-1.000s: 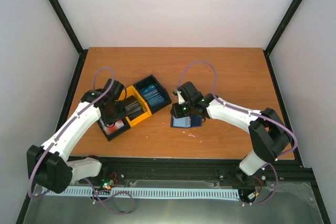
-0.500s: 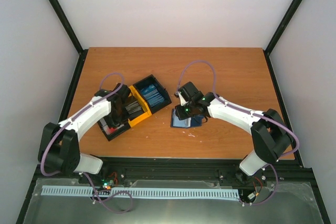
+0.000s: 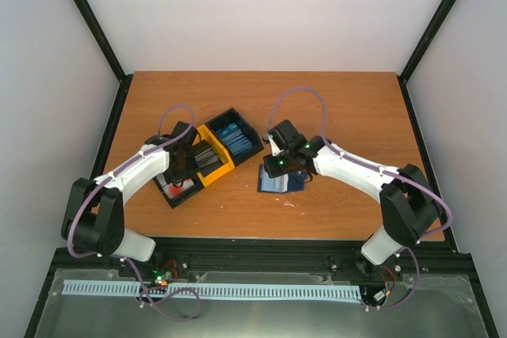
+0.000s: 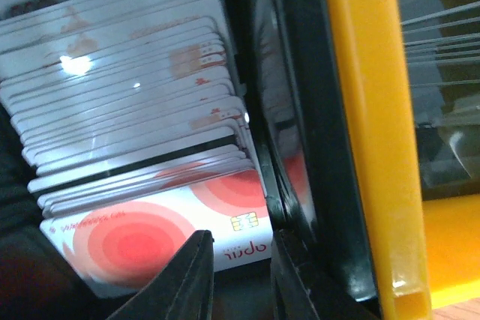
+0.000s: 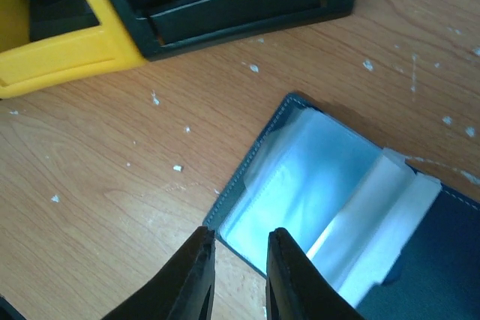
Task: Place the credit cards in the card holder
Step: Move the storage box to the center of the board.
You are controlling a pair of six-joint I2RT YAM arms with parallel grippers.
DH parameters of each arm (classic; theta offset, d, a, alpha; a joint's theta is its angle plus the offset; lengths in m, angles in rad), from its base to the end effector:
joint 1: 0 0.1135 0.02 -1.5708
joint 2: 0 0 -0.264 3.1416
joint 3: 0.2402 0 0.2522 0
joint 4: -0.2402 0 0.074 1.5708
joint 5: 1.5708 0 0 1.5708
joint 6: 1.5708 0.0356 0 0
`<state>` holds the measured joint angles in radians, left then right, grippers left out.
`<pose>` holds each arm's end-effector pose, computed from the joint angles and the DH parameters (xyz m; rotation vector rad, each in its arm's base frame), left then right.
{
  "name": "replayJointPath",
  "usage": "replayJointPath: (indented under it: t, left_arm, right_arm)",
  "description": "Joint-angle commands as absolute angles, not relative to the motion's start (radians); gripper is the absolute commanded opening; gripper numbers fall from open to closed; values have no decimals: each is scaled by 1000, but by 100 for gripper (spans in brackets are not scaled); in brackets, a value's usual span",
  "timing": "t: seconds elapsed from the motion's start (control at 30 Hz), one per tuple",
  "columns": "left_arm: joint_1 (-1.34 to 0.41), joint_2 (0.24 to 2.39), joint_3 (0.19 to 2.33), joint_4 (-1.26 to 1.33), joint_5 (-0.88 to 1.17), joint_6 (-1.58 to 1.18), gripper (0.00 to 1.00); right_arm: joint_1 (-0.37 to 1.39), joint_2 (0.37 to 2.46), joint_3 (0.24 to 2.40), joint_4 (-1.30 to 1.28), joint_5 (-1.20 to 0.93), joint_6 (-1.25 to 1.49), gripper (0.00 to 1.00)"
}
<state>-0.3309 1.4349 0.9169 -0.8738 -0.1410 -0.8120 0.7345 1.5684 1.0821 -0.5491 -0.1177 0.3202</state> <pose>0.2345 -0.0753 0.1984 -0.7124 2.8267 0.0317 0.2345 0.2174 0.2220 -0.5961 2.6252 0.5086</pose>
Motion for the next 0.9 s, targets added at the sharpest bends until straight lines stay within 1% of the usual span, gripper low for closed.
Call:
replayJointPath:
  t: [0.0,0.1,0.23,0.4,0.63,0.87]
  left_arm:
    - [-325,1442,904,-690,-62,-676,23]
    - [-325,1439,903,-643,-3,-632,24]
    - [-325,1444,904,-595,92,-581,24]
    - [-326,1443,906,-554,182,-538,28]
    - [-325,1445,905,-560,189,-531,29]
    - [-325,1431,912,-578,175,-533,30]
  right_arm:
    - [733,1628,1134,-541,-170,325,20]
    - [735,1680,1166,-539,-191,331,19]
    - [738,1752,1195,-558,-165,352,16]
    - [741,1815,1210,-566,-143,390,15]
    - [785,1886,1274,-659,-2,465,15]
    - [787,1861,1254,-742,137,548,15]
